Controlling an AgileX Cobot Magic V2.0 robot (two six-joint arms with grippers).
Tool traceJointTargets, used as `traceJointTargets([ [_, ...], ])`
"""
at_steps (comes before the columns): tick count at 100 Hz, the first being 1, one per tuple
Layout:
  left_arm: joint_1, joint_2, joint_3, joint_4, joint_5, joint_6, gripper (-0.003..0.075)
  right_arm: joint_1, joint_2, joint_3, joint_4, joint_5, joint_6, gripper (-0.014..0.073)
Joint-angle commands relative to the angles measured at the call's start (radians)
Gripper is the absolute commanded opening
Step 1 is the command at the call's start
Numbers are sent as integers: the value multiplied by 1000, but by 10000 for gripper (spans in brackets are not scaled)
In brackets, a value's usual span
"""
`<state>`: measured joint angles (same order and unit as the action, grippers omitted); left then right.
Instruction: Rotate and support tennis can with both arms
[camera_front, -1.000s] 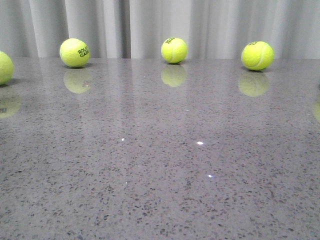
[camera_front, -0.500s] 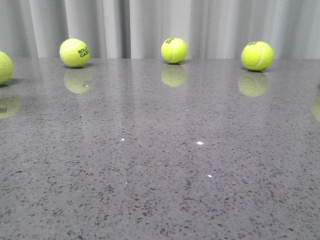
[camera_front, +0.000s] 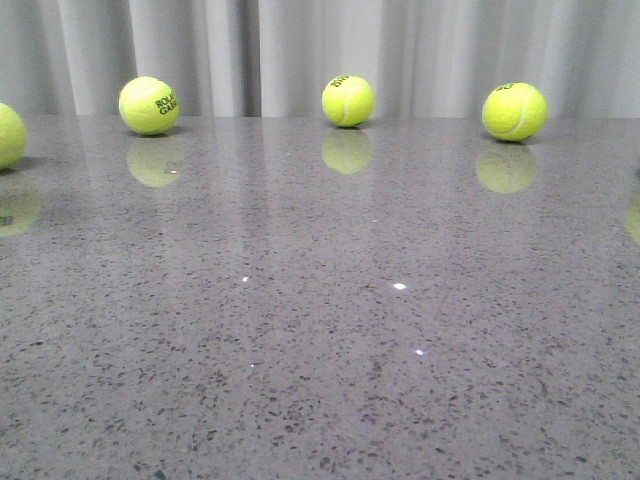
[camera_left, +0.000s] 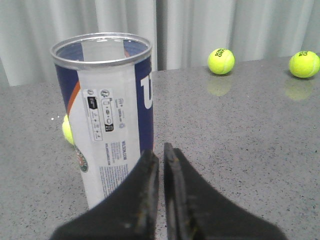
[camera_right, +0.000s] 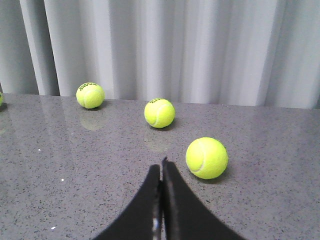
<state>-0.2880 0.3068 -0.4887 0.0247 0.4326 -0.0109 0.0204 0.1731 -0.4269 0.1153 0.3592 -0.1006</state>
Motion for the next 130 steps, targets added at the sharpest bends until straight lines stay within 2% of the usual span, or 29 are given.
traceJointTargets([
  [1,-8,8,-26,-11,-90,-8,-21,-4,11,-25,6,-78,-2,-70],
  [71,-8,8,-26,-11,-90,-8,-20,-4,11,-25,6,-78,-2,-68],
  [90,16,-1,-19,14,-158,-8,-21,-4,11,-25,6,-78,-2,-68],
  [113,129,-88,114,12,-307,-8,-21,-4,11,-25,6,-78,-2,-68],
  [130,170,-185,257,12,-375,-8,-21,-4,11,-25,6,-78,-2,-68],
])
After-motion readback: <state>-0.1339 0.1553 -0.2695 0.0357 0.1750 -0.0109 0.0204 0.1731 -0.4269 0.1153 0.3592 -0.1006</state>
